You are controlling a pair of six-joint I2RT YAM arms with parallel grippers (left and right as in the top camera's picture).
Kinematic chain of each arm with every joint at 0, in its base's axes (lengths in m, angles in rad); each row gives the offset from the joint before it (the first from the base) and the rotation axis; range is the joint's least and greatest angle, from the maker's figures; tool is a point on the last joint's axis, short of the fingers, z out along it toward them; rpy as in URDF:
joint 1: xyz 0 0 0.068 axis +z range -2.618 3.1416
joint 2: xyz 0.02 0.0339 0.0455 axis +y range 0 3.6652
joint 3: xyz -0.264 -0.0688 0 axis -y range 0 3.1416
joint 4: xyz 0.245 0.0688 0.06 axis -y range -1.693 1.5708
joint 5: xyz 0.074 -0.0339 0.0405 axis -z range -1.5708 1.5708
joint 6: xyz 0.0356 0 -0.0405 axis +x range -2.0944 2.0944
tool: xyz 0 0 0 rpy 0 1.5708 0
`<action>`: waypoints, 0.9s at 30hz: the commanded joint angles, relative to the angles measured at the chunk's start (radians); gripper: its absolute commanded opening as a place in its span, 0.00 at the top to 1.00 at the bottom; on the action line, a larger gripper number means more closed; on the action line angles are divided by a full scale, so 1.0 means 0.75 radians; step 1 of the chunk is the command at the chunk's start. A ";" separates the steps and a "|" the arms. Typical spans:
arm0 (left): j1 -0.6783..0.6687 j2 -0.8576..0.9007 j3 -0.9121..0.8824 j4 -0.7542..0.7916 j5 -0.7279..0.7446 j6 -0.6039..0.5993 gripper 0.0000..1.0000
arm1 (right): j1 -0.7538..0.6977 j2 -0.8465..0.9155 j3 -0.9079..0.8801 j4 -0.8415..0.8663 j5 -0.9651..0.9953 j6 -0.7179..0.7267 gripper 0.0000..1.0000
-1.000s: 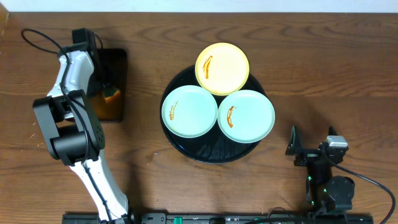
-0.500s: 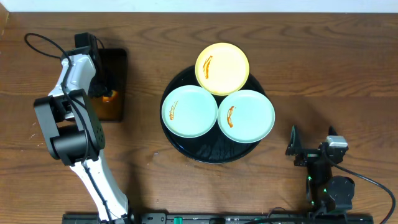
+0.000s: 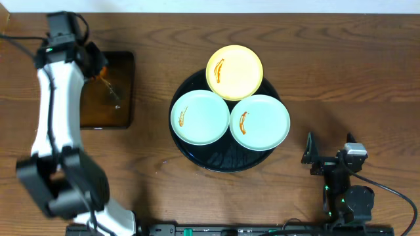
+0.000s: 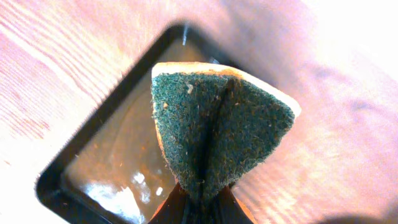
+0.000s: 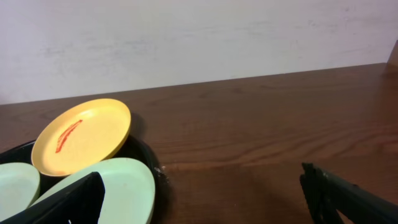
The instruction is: Clean dirty plates on tray and stack at the side
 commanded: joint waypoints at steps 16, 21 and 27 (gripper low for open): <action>0.083 0.348 -0.022 0.169 -0.016 0.018 0.93 | -0.010 -0.004 -0.002 -0.005 0.010 -0.018 0.01; 0.092 0.303 -0.021 0.145 0.022 0.019 0.93 | -0.009 -0.004 -0.002 -0.005 0.010 -0.018 0.01; 0.096 0.080 -0.021 0.193 0.214 0.018 0.93 | -0.009 -0.003 -0.002 -0.005 0.010 -0.018 0.01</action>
